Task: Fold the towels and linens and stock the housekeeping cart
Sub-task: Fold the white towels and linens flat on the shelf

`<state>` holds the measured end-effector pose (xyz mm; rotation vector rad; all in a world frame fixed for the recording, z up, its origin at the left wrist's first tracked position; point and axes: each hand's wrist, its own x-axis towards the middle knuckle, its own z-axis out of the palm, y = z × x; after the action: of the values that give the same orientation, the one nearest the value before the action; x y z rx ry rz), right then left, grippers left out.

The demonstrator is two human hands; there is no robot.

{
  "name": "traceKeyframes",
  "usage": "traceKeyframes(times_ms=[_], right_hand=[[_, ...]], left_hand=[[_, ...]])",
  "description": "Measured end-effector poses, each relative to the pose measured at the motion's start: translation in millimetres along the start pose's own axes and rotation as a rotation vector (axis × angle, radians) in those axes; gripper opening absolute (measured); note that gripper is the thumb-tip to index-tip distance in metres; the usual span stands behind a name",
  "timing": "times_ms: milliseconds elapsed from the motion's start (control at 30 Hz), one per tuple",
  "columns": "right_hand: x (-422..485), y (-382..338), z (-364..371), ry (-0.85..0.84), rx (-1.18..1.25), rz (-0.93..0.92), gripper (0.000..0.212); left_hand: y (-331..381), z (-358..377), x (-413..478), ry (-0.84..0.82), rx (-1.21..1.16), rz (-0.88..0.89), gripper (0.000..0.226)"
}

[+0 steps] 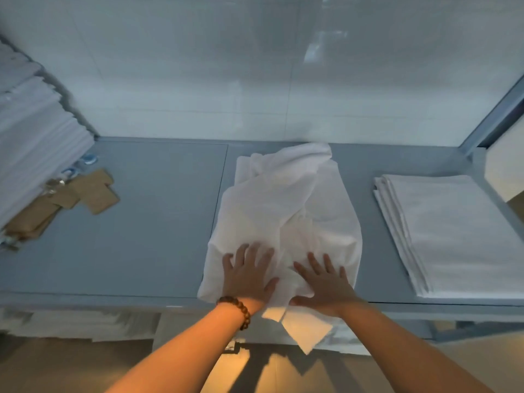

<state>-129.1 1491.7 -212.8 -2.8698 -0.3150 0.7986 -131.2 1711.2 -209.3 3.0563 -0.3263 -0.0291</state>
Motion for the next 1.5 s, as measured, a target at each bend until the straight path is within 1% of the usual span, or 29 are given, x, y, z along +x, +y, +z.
traceKeyframes(times_ms=[67,133,200,233,267,333,400,433,467,567,600,667,733,800,833,900,933,967,1000,1033,1100,1133,1167,1233,1267,1333,1400,1433,1500], right_hand=[[2.6,-5.2,-8.3,0.091,0.123,0.013,0.099],[8.1,-8.4,-18.1,0.278,0.215,0.034,0.087],[19.5,-7.8,-26.3,0.477,0.203,0.051,0.072],[26.7,-6.7,-30.3,0.528,0.174,0.066,0.071],[33.9,-5.7,-33.8,0.538,0.149,0.092,0.073],[48.6,-4.3,-40.0,0.492,0.129,0.143,0.081],[61.3,-6.9,-44.2,0.442,0.118,0.161,0.082],[66.6,-9.0,-45.2,0.453,0.116,0.160,0.078],[70.9,-11.4,-46.4,0.500,0.119,0.156,0.069],[76.1,-17.9,-53.8,0.699,0.147,0.149,0.031],[76.4,-19.4,-56.7,0.732,0.191,0.151,0.024],[74.8,-24.8,-64.8,0.771,0.329,0.136,0.021],[69.8,-33.5,-77.8,0.836,0.429,0.081,0.022],[63.4,-46.6,-96.5,0.916,0.451,-0.005,0.024],[59.4,-54.8,-107.8,0.948,0.449,-0.053,0.024],[49.5,-74.4,-130.2,0.996,0.435,-0.180,0.024],[44.3,-85.3,-140.2,1.025,0.426,-0.251,0.024],[39.4,-96.2,-149.6,1.060,0.417,-0.320,0.025],[34.9,-106.6,-157.9,1.095,0.406,-0.382,0.024],[31.0,-116.1,-164.9,1.121,0.396,-0.439,0.023],[26.8,-130.5,-174.2,1.125,0.392,-0.556,0.016],[25.7,-136.7,-177.1,1.093,0.415,-0.603,0.014],[24.9,-141.6,-179.4,1.047,0.452,-0.627,0.018],[25.9,-153.0,-181.7,0.978,0.494,-0.646,0.032],[28.4,-158.1,-182.2,0.991,0.465,-0.631,0.037],[37.4,-165.5,-183.9,1.024,0.367,-0.519,0.047],[46.9,-174.4,-186.5,0.943,0.342,-0.393,0.062],[52.1,-181.1,-186.7,0.896,0.330,-0.377,0.068],[63.7,-201.4,-186.2,0.820,0.272,-0.411,0.073]], left_hand=[[-6.8,-8.1,18.7,0.032,-0.036,0.046,0.073],[-7.4,-13.5,39.7,-0.001,-0.039,0.074,0.083],[-3.5,-14.7,58.0,-0.059,-0.035,0.084,0.093],[-1.1,-14.2,65.4,-0.097,-0.038,0.076,0.097],[0.8,-13.2,71.2,-0.137,-0.045,0.060,0.098],[3.6,-10.2,78.2,-0.191,-0.032,0.029,0.089],[4.6,-7.6,79.7,-0.178,0.007,0.025,0.064],[4.5,-6.7,79.7,-0.161,0.016,0.026,0.052],[4.1,-6.1,79.9,-0.152,0.011,0.022,0.044],[-0.1,-9.9,82.5,-0.172,-0.036,0.013,0.036],[-2.0,-13.0,82.6,-0.170,-0.059,0.005,0.034],[-7.5,-18.1,81.3,-0.137,-0.140,-0.035,0.033],[-14.3,-23.3,78.6,-0.047,-0.217,-0.072,0.033],[-22.3,-30.0,79.1,0.071,-0.250,-0.058,0.034],[-25.8,-36.0,81.4,0.095,-0.270,-0.035,0.043],[-30.5,-56.0,90.0,0.106,-0.379,0.012,0.073],[-31.4,-69.0,95.3,0.116,-0.446,0.021,0.083],[-33.2,-83.1,100.4,0.134,-0.508,0.019,0.085],[-36.7,-96.4,104.4,0.158,-0.579,0.006,0.078],[-42.0,-108.4,106.6,0.192,-0.660,-0.014,0.062],[-55.5,-126.9,104.5,0.295,-0.782,-0.052,0.024],[-63.9,-133.5,101.9,0.343,-0.794,-0.068,0.011],[-70.6,-139.4,99.1,0.380,-0.785,-0.081,0.007],[-86.4,-151.9,91.0,0.442,-0.758,-0.099,0.011],[-94.8,-158.3,86.8,0.476,-0.747,-0.106,0.012],[-114.9,-167.6,78.2,0.549,-0.714,-0.135,0.015],[-138.9,-171.4,66.6,0.630,-0.655,-0.168,0.020],[-150.9,-172.2,59.4,0.659,-0.631,-0.181,0.020],[-173.1,-172.1,42.6,0.684,-0.612,-0.199,0.020]])
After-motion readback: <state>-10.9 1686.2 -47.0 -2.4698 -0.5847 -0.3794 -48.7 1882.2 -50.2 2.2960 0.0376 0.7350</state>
